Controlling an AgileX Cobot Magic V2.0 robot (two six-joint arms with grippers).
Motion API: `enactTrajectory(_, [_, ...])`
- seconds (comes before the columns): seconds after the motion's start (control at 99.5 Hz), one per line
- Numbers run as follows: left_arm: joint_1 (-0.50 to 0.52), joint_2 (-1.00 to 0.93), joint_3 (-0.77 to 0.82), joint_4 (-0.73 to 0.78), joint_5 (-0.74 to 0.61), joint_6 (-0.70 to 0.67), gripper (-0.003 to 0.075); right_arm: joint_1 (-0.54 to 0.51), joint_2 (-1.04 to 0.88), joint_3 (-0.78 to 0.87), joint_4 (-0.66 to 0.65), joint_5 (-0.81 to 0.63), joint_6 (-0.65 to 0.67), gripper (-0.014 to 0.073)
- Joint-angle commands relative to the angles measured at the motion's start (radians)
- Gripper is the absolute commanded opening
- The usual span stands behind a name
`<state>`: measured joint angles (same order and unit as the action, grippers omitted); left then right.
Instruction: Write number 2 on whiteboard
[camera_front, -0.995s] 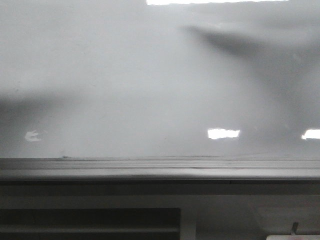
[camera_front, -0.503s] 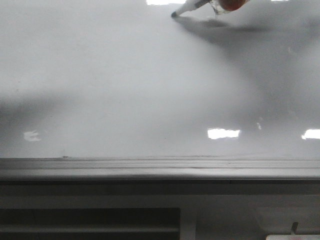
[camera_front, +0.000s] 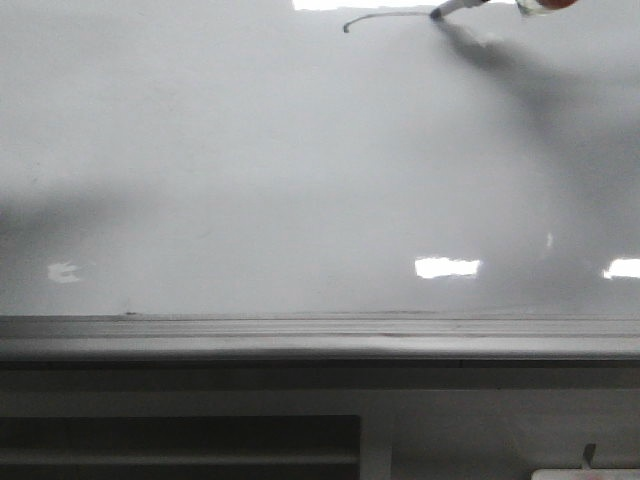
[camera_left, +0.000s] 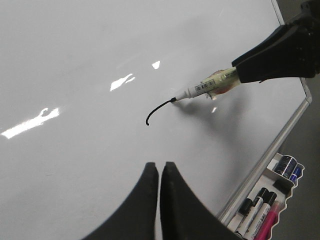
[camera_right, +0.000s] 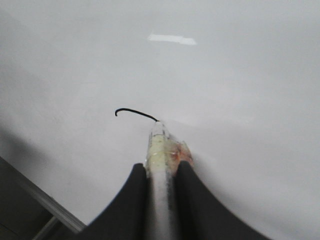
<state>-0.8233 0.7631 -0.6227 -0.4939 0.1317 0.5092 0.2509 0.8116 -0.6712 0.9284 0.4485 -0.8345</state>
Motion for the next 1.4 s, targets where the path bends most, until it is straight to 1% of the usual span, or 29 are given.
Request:
enactTrajectory(0.0, [0.003,-0.005,-0.026,-0.014,-0.077,-0.011,-0.002,-0.007,-0.023,0.014,0.003,-0.062,0.022,-0.0053])
enactTrajectory(0.221, [0.003,-0.005,-0.026,-0.018,-0.076,-0.011,-0.002,-0.005,0.027,0.06,0.029,-0.02,0.018,-0.0053])
enactTrajectory(0.312, [0.003,-0.005,-0.026,-0.018,-0.076,-0.011,-0.002,0.0,0.069,0.06,0.074,0.006,-0.038,-0.0053])
enactTrajectory(0.452, [0.003,-0.005,-0.026,-0.018,-0.076,-0.011,-0.002,0.04,0.137,0.06,0.218,0.043,-0.175,-0.0053])
enactTrajectory(0.503, [0.003,-0.005,-0.026,-0.018,-0.076,-0.011,-0.002,0.059,0.155,0.06,0.242,0.033,-0.183,-0.0053])
enactTrajectory(0.633, [0.003,-0.005,-0.026,-0.022,-0.076,-0.011,-0.002,0.081,0.162,0.063,0.24,0.01,-0.181,-0.0053])
enactTrajectory(0.754, [0.003,-0.005,-0.026,-0.034,-0.077,-0.011,-0.002,0.076,0.119,0.089,0.201,-0.013,-0.127,-0.0053])
enactTrajectory(0.975, [0.003,-0.005,-0.026,-0.039,-0.077,-0.011,-0.002,0.069,-0.033,0.158,-0.035,-0.077,0.126,-0.0053])
enactTrajectory(1.116, [0.003,-0.005,-0.026,-0.039,-0.077,-0.011,-0.002,0.027,-0.134,0.194,-0.132,-0.064,0.243,-0.0053])
enactTrajectory(1.257, [0.003,-0.005,-0.026,-0.039,-0.077,-0.011,-0.002,-0.037,-0.201,0.198,-0.164,-0.002,0.261,-0.0053])
enactTrajectory(1.387, [0.001,-0.005,-0.026,-0.041,-0.079,-0.011,-0.002,-0.04,-0.231,0.166,-0.127,0.101,0.256,-0.0053])
